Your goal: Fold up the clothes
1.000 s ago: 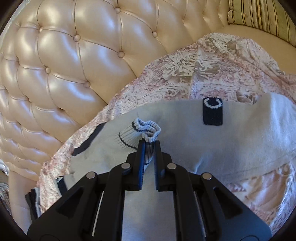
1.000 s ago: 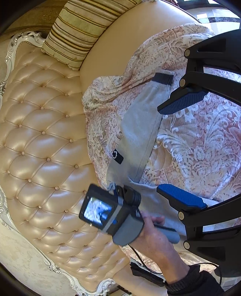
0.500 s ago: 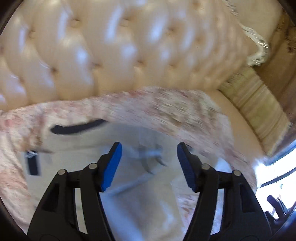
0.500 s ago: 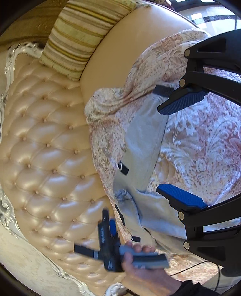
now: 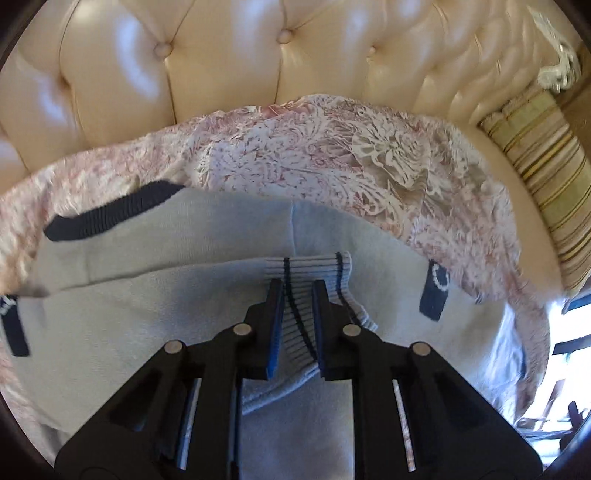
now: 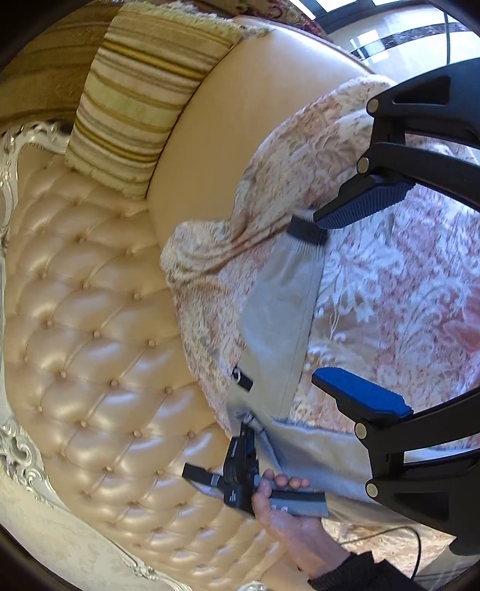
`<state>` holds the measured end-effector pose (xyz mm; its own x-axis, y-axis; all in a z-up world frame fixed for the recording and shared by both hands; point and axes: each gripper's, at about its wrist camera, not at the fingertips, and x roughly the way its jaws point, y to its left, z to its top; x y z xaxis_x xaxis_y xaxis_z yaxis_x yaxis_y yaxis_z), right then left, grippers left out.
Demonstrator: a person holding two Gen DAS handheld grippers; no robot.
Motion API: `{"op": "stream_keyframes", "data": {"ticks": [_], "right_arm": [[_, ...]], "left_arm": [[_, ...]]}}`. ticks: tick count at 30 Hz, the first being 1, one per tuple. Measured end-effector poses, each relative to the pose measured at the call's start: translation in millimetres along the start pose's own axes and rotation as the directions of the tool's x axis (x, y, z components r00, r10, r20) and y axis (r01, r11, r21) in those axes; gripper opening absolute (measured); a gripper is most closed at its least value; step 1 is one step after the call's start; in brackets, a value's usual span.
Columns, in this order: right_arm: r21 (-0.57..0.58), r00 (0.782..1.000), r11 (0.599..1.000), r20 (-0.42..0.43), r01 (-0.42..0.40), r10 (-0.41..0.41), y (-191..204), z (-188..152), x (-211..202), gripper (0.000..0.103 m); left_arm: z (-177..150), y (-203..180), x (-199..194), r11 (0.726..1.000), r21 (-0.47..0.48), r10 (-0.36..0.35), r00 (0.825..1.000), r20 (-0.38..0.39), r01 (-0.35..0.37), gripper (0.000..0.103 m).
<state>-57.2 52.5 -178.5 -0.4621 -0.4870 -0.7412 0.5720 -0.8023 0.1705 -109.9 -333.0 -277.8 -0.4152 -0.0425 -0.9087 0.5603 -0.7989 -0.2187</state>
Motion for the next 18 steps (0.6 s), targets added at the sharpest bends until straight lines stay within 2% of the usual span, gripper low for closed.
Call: {"op": "stream_keyframes", "data": {"ticks": [2, 4, 6, 7, 9, 10, 11, 12, 13, 15, 16, 17, 18], "right_arm": [[0.022, 1.0, 1.0, 0.013, 0.012, -0.012, -9, -1, -4, 0.078], [0.047, 0.999, 0.999, 0.033, 0.022, -0.024, -19, -1, -10, 0.078], [0.08, 0.997, 0.996, 0.066, 0.034, -0.04, -34, -1, -20, 0.078], [0.099, 0.995, 0.994, 0.087, 0.043, -0.051, -42, -1, -27, 0.078], [0.141, 0.985, 0.988, 0.146, 0.068, -0.089, -58, -1, -46, 0.078], [0.163, 0.979, 0.983, 0.174, 0.08, -0.108, -66, -1, -55, 0.078], [0.181, 0.972, 0.979, 0.197, 0.091, -0.127, -71, -1, -62, 0.079], [0.2, 0.965, 0.975, 0.221, 0.101, -0.145, -77, -1, -70, 0.083], [0.216, 0.959, 0.972, 0.244, 0.094, -0.147, -83, -2, -76, 0.085], [0.215, 0.962, 0.974, 0.247, 0.064, -0.118, -90, -4, -78, 0.086], [0.212, 0.964, 0.975, 0.239, 0.061, -0.113, -92, -4, -75, 0.086], [0.213, 0.968, 0.976, 0.232, 0.043, -0.094, -94, -4, -71, 0.086], [0.223, 0.977, 0.975, 0.211, -0.009, -0.039, -98, -4, -62, 0.087]], "left_arm": [[-4, -10, -16, 1.0, 0.023, 0.003, 0.998, 0.058, -0.004, 0.018], [-15, -28, -36, 0.999, 0.051, -0.021, 0.99, 0.136, 0.014, 0.025], [-36, -67, -52, 0.988, 0.156, -0.028, 0.976, 0.214, -0.006, 0.066], [-50, -90, -59, 0.975, 0.221, -0.036, 0.967, 0.253, -0.022, 0.072], [-86, -147, -65, 0.914, 0.399, -0.068, 0.945, 0.321, -0.07, 0.073], [-108, -175, -65, 0.864, 0.495, -0.098, 0.935, 0.341, -0.09, 0.073], [-132, -204, -63, 0.8, 0.589, -0.13, 0.925, 0.357, -0.115, 0.073], [-151, -226, -60, 0.743, 0.656, -0.15, 0.921, 0.359, -0.135, 0.073], [-161, -241, -57, 0.707, 0.692, -0.16, 0.92, 0.358, -0.146, 0.073], [-182, -264, -55, 0.637, 0.755, -0.189, 0.918, 0.349, -0.156, 0.073], [-184, -266, -57, 0.637, 0.757, -0.194, 0.919, 0.343, -0.148, 0.073], [-182, -262, -60, 0.665, 0.737, -0.19, 0.925, 0.328, -0.125, 0.073], [-179, -254, -64, 0.698, 0.709, -0.184, 0.93, 0.317, -0.103, 0.073]]}}
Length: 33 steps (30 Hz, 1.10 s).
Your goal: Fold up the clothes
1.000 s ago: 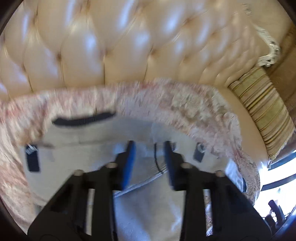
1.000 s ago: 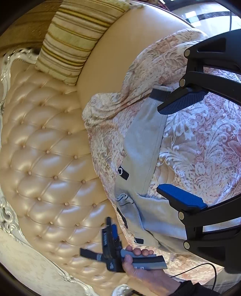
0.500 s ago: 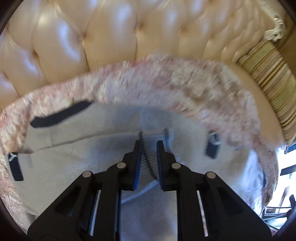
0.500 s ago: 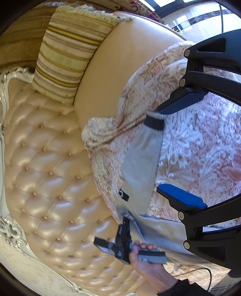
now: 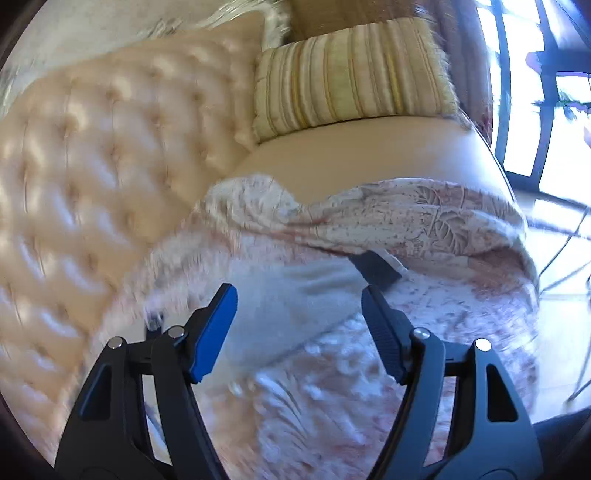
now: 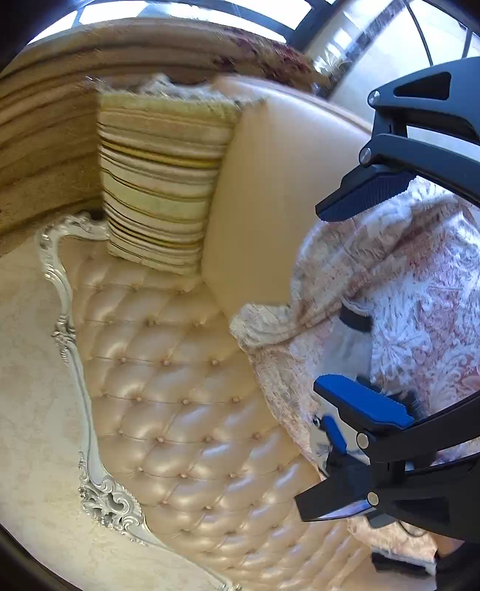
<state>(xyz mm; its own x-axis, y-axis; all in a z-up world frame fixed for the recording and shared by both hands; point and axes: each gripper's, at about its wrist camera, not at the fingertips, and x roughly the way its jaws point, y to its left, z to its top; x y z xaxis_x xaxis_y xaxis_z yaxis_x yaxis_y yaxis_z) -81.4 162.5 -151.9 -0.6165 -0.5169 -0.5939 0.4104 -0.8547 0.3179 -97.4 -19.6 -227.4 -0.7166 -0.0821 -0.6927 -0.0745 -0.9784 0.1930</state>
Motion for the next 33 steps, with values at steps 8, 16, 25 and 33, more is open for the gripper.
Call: {"op": "stream_keyframes", "data": {"ticks": [8, 16, 25, 33], "right_arm": [[0.321, 0.916, 0.926, -0.274, -0.2, 0.293, -19, -31, 116, 0.087], [0.443, 0.875, 0.885, -0.361, -0.145, 0.324, -21, -41, 167, 0.087], [0.446, 0.87, 0.89, -0.398, -0.093, 0.291, -22, -46, 192, 0.084], [0.456, 0.867, 0.882, -0.386, -0.118, 0.316, -29, -44, 207, 0.034]], "left_arm": [[-96, 147, -150, 0.887, -0.441, 0.149, 0.989, -0.003, -0.135, 0.073], [-260, 255, -334, 0.613, -0.657, 0.455, 0.876, -0.16, -0.439, 0.073], [-317, 253, -376, 0.509, -0.708, 0.501, 0.837, -0.219, -0.489, 0.073], [-313, 255, -372, 0.508, -0.713, 0.505, 0.838, -0.207, -0.483, 0.073]]}}
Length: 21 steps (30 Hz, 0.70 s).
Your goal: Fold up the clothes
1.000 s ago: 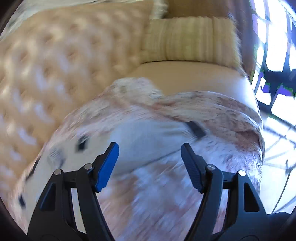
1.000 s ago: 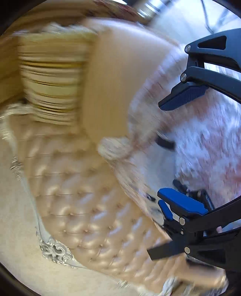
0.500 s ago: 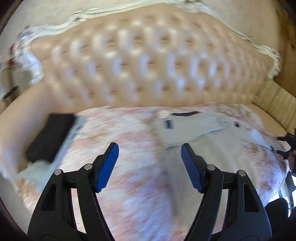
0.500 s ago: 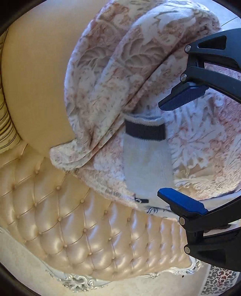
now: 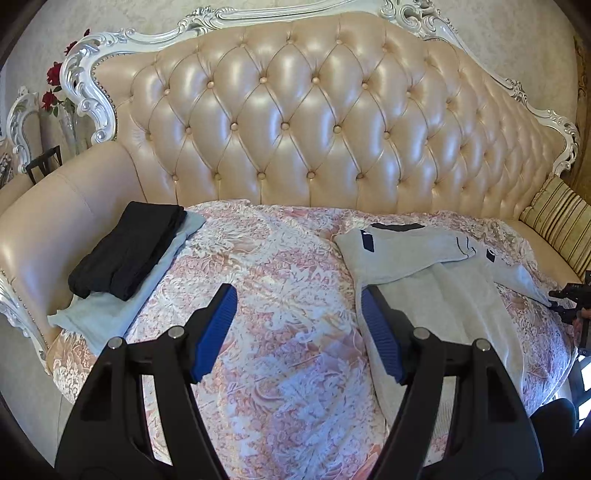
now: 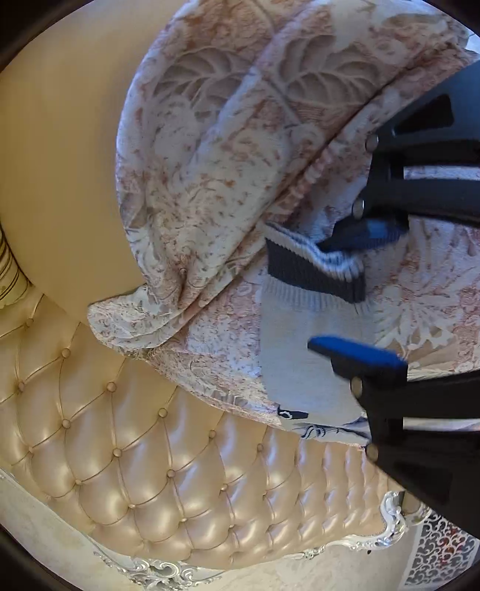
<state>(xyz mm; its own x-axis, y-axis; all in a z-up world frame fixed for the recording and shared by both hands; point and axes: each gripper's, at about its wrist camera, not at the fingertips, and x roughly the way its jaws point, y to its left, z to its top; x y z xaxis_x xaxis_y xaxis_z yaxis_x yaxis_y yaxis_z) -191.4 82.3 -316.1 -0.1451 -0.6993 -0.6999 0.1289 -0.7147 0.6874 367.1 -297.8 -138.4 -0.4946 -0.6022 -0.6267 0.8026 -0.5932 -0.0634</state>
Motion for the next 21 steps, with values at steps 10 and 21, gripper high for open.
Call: {"op": "stream_keyframes", "data": {"ticks": [10, 21], "right_arm": [[-0.11, 0.995, 0.991, 0.077, 0.073, -0.065, 34, 2, -23, 0.006], [-0.468, 0.989, 0.883, 0.123, -0.015, 0.083, 285, -17, -26, 0.006]], "left_arm": [[-1, 7, -2, 0.999, -0.029, -0.018, 1.0, 0.001, 0.018, 0.073], [-4, 80, -37, 0.995, -0.103, 0.009, 0.996, 0.089, 0.001, 0.073]]}}
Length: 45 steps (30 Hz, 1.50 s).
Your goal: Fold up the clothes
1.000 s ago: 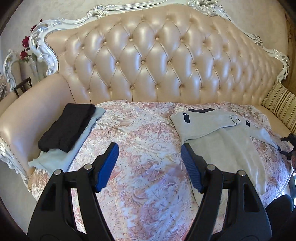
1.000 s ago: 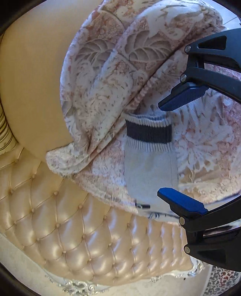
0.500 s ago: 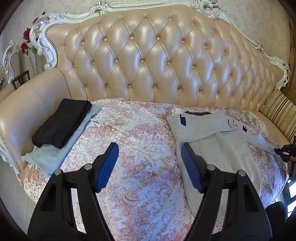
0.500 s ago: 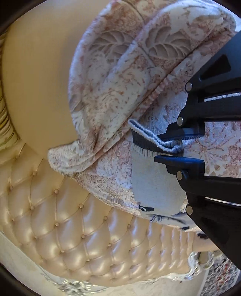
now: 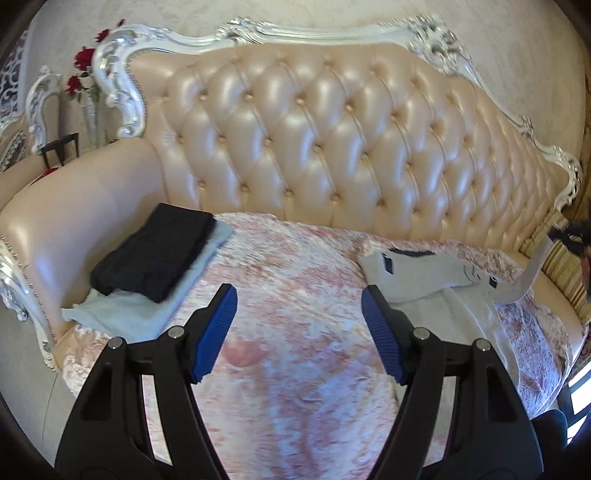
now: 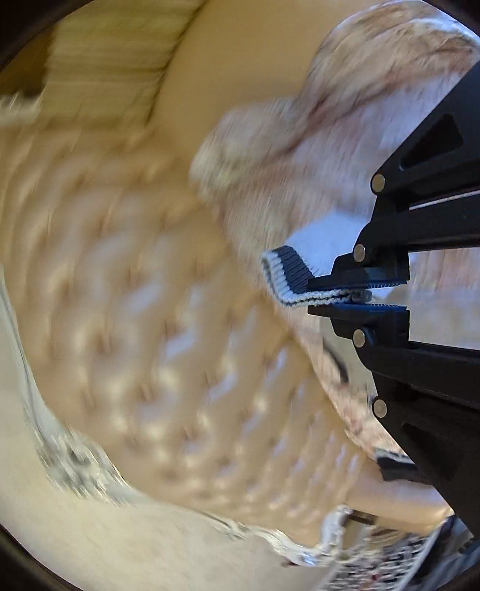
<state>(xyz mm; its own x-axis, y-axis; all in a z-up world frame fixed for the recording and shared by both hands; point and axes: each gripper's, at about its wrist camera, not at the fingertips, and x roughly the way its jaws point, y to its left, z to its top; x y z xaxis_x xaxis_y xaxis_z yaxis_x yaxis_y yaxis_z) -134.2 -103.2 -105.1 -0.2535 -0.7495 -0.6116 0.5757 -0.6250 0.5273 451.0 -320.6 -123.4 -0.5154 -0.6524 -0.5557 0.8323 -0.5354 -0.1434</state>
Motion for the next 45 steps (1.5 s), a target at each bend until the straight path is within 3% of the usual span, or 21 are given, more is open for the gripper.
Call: {"op": "stream_keyframes", "data": {"ticks": [5, 8, 10, 15, 22, 25, 26, 27, 29, 33, 39, 42, 45], "right_arm": [[-0.185, 0.991, 0.978, -0.108, -0.098, 0.079, 137, -6, 76, 0.006], [-0.278, 0.971, 0.95, -0.229, -0.14, 0.076, 201, -42, 144, 0.006], [-0.319, 0.945, 0.935, -0.323, -0.156, 0.047, 228, -78, 192, 0.006], [-0.395, 0.892, 0.906, -0.45, -0.153, -0.045, 255, -156, 260, 0.006], [-0.523, 0.849, 0.848, -0.486, -0.091, -0.209, 252, -208, 294, 0.006], [-0.563, 0.823, 0.823, -0.499, -0.071, -0.27, 253, -223, 305, 0.017], [-0.576, 0.82, 0.815, -0.497, -0.067, -0.284, 255, -227, 306, 0.036], [-0.588, 0.817, 0.806, -0.494, -0.064, -0.296, 257, -231, 306, 0.062], [-0.604, 0.83, 0.794, -0.475, -0.064, -0.294, 262, -234, 298, 0.077], [-0.612, 0.87, 0.789, -0.419, -0.058, -0.261, 272, -231, 269, 0.078], [-0.595, 0.938, 0.799, -0.319, -0.086, -0.136, 285, -214, 207, 0.079], [-0.596, 0.968, 0.801, -0.226, -0.053, -0.104, 281, -202, 171, 0.079], [-0.586, 0.982, 0.81, -0.131, 0.032, -0.134, 261, -185, 135, 0.079]], "left_arm": [[2, 58, -26, 0.997, -0.061, 0.04, 0.999, 0.037, -0.037, 0.073], [1, 93, -44, 0.994, -0.08, 0.085, 0.995, 0.053, -0.081, 0.073], [-1, 115, -56, 0.989, -0.086, 0.128, 0.99, 0.062, -0.122, 0.073], [-9, 159, -76, 0.972, -0.133, 0.204, 0.977, 0.066, -0.194, 0.073], [-18, 190, -82, 0.96, -0.175, 0.233, 0.97, 0.063, -0.219, 0.073], [-20, 198, -83, 0.955, -0.203, 0.236, 0.97, 0.068, -0.218, 0.073], [-19, 199, -83, 0.954, -0.205, 0.236, 0.969, 0.069, -0.218, 0.073], [-18, 201, -84, 0.953, -0.208, 0.238, 0.969, 0.07, -0.219, 0.073], [-17, 206, -88, 0.951, -0.214, 0.244, 0.967, 0.078, -0.223, 0.073], [-14, 213, -97, 0.944, -0.238, 0.256, 0.962, 0.094, -0.228, 0.073], [-13, 225, -116, 0.934, -0.256, 0.284, 0.952, 0.117, -0.248, 0.073], [-11, 226, -126, 0.939, -0.24, 0.282, 0.949, 0.137, -0.245, 0.073], [-8, 221, -138, 0.948, -0.219, 0.271, 0.949, 0.164, -0.233, 0.073]]}}
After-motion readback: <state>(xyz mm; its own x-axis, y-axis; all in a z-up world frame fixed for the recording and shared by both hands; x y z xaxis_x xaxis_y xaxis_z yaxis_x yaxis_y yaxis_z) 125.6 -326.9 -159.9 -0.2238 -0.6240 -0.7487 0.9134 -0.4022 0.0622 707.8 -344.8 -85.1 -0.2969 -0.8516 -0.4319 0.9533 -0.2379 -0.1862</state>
